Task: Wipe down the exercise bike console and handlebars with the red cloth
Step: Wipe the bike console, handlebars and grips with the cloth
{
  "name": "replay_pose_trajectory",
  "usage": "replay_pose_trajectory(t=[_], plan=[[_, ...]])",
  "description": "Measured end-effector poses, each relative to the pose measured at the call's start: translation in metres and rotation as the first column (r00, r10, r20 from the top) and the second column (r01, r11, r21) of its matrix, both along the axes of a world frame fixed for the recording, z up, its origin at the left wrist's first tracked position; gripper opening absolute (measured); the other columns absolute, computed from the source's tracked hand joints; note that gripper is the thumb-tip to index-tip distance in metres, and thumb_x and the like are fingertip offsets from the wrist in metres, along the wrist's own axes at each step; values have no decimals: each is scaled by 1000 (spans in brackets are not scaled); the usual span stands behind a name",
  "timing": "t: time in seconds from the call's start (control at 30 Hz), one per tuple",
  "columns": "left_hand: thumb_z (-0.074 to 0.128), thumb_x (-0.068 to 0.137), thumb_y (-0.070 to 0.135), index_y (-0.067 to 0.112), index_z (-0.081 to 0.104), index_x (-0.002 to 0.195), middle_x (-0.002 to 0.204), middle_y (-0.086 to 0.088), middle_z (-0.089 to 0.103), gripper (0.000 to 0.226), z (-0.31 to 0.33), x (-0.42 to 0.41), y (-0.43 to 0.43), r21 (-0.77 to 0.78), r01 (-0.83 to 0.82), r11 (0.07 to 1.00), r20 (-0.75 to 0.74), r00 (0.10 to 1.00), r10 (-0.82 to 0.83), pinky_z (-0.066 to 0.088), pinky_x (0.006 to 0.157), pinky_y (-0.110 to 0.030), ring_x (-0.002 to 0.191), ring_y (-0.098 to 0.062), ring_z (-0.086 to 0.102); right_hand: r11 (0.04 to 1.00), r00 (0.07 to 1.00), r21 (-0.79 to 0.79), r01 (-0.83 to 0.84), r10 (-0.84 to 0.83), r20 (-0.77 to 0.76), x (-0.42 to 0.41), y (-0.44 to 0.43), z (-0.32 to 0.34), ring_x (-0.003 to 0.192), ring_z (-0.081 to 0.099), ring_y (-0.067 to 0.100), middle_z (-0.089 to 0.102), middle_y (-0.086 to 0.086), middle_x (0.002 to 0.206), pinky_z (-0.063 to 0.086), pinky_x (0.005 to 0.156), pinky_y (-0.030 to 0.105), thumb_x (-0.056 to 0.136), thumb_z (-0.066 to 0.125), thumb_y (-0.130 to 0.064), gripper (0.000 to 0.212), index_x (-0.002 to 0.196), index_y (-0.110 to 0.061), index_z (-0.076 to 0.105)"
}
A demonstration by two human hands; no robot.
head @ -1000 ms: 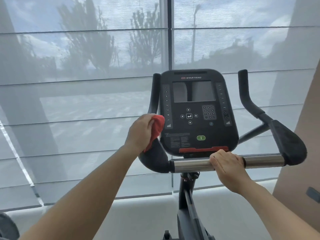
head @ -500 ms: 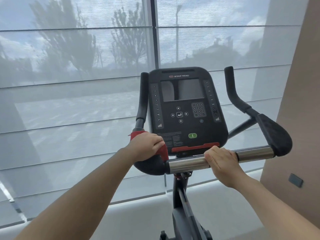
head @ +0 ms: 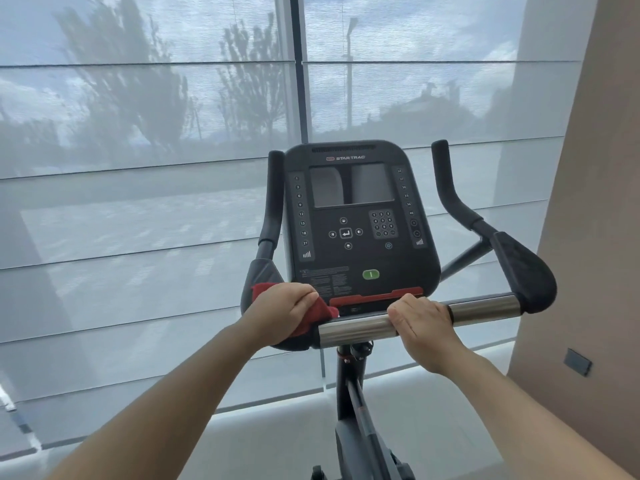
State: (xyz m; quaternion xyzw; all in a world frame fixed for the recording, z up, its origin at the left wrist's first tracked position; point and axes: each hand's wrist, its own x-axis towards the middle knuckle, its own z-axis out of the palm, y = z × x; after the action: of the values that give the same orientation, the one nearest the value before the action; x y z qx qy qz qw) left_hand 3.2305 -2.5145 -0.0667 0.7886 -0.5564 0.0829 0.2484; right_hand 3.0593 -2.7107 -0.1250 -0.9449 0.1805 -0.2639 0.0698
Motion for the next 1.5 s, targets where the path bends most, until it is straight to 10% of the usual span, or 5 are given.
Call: replay_pose_trajectory(t=[0.27, 0.37, 0.43, 0.83, 1.5], plan=[[35, 99, 29, 19, 63, 99, 90, 6, 65, 30, 6, -47, -18, -433, -269, 861, -335, 934, 123, 40, 76, -21, 87, -12, 58, 945, 949, 287, -156, 63, 308, -9, -3, 11, 88, 53, 10, 57, -6, 88, 39, 83, 21, 100, 24, -28, 38, 88, -19, 59], [34, 98, 37, 23, 55, 121, 120, 4, 59, 34, -8, -60, -27, -138, -103, 985, -71, 993, 94, 33, 105, -35, 113, -15, 50, 880, 832, 440, -179, -103, 545, -24, -10, 30, 95, 56, 2, 62, -4, 95, 39, 82, 10, 101, 31, -15, 30, 96, -18, 60], [31, 96, 48, 28, 41, 136, 136, 7, 48, 45, -23, -62, -28, 99, -84, 991, 81, 994, 76, 20, 114, -44, 128, -14, 39, 869, 839, 464, -172, -118, 531, -30, -9, 39, 95, 56, 3, 62, -4, 94, 41, 83, 18, 100, 32, -15, 29, 95, -18, 60], [43, 96, 23, 21, 61, 107, 106, 9, 61, 20, 10, -10, 23, -453, -168, 875, -140, 983, 116, 38, 86, -22, 101, -7, 54, 984, 988, 88, 154, -152, -26, 61, 100, 24, 104, 52, 27, 61, 2, 107, 36, 96, 43, 89, 19, -62, 58, 105, -21, 58], [36, 98, 27, 16, 61, 107, 102, 4, 64, 28, -9, 0, -48, -341, -7, 940, -95, 995, -27, 40, 83, -24, 100, -13, 57, 993, 986, -109, 34, -15, 167, -14, 12, -10, 116, 49, 27, 57, 3, 119, 35, 106, 42, 96, 25, -46, 48, 118, -15, 55]])
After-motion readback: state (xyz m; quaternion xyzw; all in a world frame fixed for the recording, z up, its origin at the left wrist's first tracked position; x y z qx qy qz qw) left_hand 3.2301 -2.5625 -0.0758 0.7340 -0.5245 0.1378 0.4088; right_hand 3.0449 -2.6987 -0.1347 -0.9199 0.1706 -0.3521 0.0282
